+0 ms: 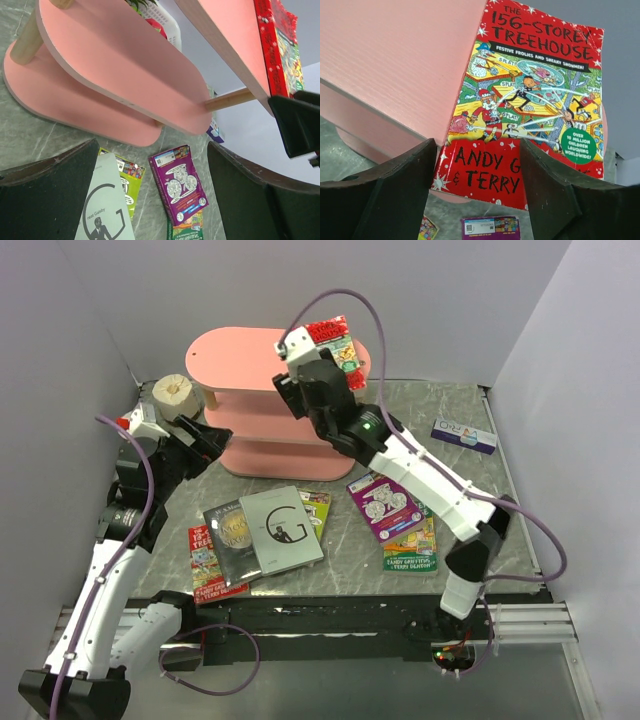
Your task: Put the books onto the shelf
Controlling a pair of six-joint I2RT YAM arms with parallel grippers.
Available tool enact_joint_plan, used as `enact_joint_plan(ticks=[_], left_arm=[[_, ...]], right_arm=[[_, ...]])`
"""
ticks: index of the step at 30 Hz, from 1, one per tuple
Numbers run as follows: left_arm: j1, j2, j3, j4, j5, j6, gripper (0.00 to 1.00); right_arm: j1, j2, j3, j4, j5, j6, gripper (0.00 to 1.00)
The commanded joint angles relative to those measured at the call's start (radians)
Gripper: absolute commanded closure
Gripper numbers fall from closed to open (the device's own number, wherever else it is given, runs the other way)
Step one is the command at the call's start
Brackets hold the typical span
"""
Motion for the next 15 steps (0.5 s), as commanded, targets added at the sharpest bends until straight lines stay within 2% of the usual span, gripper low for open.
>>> enact_joint_plan(ticks=[1,5,8,11,15], left_arm=[[-0.003,-0.020,0.002,0.023,-0.017,0.025,0.04],[-0.003,-0.002,0.013,0.061,-0.006,0.013,0.04],[-0.003,0.047,0.066,0.111,0.032,0.006,0.04],[-0.003,0.128,0.177,0.147,0.073,-0.001,0.04],[-0.003,0.252,0.403,0.178,0.121,-0.007,0.04]], right_arm=[[-0.043,-0.144,-0.176,-0.013,0.026,0.048,0.28],[-0.052,-0.245,-0.306,0.012,0.006,0.063,0.25],[-0.063,-0.281,-0.319,0.015,-0.025,0.062,0.23],[-0.062,-0.301,-0.307,0.027,-0.076,0.054,0.20],[-0.058,-0.320,-0.245,0.018,-0.122,0.106,0.14]])
